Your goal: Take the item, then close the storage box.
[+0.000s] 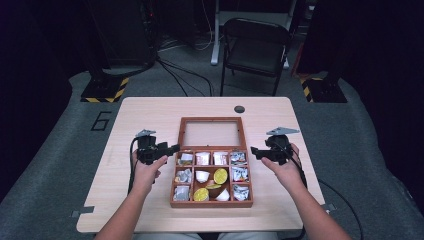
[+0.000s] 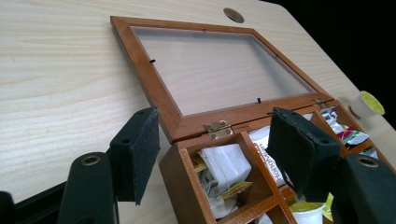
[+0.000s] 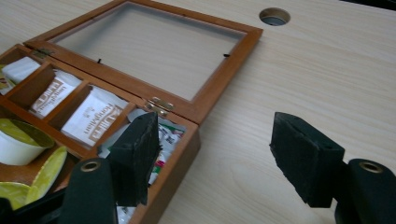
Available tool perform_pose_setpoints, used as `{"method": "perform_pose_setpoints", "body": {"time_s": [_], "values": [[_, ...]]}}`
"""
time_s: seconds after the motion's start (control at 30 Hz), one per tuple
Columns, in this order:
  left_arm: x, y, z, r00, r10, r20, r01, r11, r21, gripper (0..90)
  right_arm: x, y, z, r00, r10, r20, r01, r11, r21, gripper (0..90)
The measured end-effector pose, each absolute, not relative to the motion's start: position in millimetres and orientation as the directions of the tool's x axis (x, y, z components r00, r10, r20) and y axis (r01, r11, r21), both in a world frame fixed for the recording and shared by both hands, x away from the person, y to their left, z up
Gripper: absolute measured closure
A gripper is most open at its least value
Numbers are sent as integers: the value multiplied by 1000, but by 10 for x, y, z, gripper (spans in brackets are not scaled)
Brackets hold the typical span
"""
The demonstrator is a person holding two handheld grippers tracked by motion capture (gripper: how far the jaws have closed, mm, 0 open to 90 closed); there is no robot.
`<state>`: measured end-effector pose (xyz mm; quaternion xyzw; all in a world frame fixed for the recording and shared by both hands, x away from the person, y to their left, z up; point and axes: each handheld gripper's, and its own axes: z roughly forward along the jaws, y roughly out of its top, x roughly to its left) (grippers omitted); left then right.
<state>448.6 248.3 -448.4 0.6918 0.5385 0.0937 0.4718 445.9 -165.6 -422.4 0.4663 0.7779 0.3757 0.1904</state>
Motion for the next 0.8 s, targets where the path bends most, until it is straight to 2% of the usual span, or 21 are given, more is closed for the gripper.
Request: {"method": "perform_pose_setpoints", "body": {"time_s": [0.53,0.8], "values": [[4686,2415,-4340,397,846,-356,651,14,759,346,4670,-1156,-4070,-532,844,74,566,290,772,333],[4806,2371,-4321,395,850,-348,660,0,751,335,4864,-1103,-4051,-522,848,89,583,279,763,324]]}}
